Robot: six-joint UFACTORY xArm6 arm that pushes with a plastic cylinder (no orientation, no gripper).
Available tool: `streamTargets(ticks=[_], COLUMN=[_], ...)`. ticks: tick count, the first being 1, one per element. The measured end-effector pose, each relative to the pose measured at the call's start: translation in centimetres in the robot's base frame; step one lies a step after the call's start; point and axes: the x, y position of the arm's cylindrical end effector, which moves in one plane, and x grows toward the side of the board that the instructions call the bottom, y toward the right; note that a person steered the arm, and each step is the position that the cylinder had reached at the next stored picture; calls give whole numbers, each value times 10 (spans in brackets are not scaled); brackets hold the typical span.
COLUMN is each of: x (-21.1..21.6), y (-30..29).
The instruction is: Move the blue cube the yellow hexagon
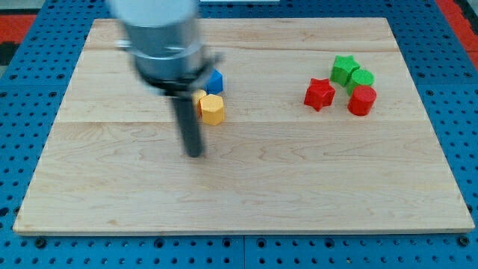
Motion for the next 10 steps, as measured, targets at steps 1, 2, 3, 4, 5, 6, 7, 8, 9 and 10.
streamTargets(ticks=[1, 2, 3, 4, 5, 6, 7, 8, 9, 10], x=[-38, -70, -122, -176, -207, -192, -160, -145, -135, -126], y=[68, 71, 61, 50, -1, -26, -16, 13, 25, 26])
